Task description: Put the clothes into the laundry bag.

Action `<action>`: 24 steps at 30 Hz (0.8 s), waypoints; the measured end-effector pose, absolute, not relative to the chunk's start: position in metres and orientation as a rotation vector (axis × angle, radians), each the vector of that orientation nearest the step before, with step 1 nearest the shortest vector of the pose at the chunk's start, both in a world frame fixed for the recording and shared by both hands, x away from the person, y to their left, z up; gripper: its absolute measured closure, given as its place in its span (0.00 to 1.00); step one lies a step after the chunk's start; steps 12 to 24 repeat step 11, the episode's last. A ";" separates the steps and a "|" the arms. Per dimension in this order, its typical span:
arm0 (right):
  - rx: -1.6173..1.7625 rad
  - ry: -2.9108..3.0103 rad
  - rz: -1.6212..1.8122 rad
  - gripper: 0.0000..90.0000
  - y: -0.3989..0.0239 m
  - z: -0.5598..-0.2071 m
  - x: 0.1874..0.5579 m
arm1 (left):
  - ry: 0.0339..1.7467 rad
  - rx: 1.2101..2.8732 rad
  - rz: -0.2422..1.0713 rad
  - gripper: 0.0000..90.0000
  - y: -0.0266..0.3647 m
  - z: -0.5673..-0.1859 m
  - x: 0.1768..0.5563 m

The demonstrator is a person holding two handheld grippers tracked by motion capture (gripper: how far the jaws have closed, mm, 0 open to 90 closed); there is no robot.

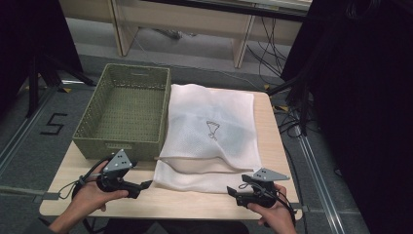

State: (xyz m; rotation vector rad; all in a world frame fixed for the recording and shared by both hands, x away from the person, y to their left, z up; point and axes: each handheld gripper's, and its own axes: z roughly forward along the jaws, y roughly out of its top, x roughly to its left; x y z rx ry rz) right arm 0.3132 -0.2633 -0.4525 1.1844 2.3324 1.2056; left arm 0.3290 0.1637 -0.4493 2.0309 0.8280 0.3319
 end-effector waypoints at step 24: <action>1.161 2.334 1.182 0.30 -0.263 -0.453 0.314 | 0.802 2.058 0.347 0.17 0.165 -0.449 0.330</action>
